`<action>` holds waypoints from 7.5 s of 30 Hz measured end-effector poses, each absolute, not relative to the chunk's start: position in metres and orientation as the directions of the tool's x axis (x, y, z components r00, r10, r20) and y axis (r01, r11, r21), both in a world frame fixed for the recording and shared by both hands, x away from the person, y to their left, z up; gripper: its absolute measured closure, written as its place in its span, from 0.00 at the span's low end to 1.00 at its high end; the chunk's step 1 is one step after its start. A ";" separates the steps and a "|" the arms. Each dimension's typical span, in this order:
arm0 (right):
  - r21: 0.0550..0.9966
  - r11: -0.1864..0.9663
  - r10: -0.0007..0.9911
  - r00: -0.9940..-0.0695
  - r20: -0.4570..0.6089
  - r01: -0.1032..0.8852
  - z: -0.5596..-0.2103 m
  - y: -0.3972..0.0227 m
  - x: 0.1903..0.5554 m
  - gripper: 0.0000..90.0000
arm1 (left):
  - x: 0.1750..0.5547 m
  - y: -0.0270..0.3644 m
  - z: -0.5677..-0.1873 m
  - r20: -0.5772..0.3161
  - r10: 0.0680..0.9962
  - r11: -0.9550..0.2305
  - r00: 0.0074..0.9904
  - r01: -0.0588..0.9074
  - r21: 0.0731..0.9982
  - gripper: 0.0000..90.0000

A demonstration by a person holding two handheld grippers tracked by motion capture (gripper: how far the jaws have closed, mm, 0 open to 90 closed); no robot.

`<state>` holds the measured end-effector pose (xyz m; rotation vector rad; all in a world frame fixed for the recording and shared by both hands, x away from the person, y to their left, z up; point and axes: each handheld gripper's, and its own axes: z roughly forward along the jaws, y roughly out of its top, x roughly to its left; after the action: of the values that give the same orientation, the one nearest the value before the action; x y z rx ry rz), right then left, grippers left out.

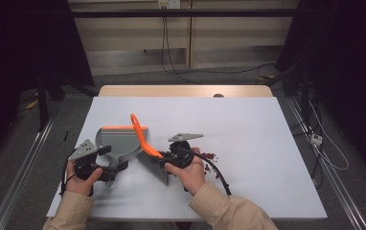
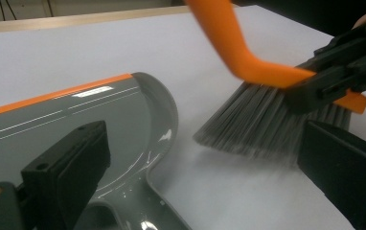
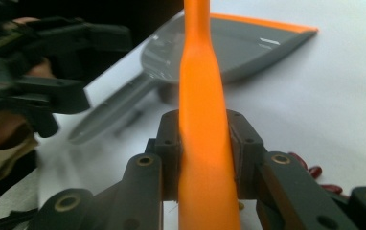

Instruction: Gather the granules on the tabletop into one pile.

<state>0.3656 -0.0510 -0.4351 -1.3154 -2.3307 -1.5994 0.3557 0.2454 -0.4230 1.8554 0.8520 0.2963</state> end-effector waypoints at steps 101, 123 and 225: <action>0.690 -0.050 0.839 -0.345 0.421 0.722 -0.443 -0.145 0.370 0.78 | 0.355 0.243 -0.422 -0.168 0.673 -0.226 0.720 0.416 0.881 0.04; 0.691 -0.114 0.849 -0.291 0.440 0.714 -0.438 -0.185 0.363 0.78 | 0.356 0.241 -0.423 -0.165 0.672 -0.229 0.722 0.415 0.881 0.04; 0.723 0.510 0.626 -0.778 0.060 0.466 -0.423 -0.190 0.465 0.79 | 0.359 0.241 -0.425 -0.182 0.668 -0.228 0.722 0.431 0.873 0.04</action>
<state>0.4645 -0.1897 -0.4230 -1.0670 -2.9072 -1.2825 0.3585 0.2412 -0.4252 1.8657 0.8533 0.2788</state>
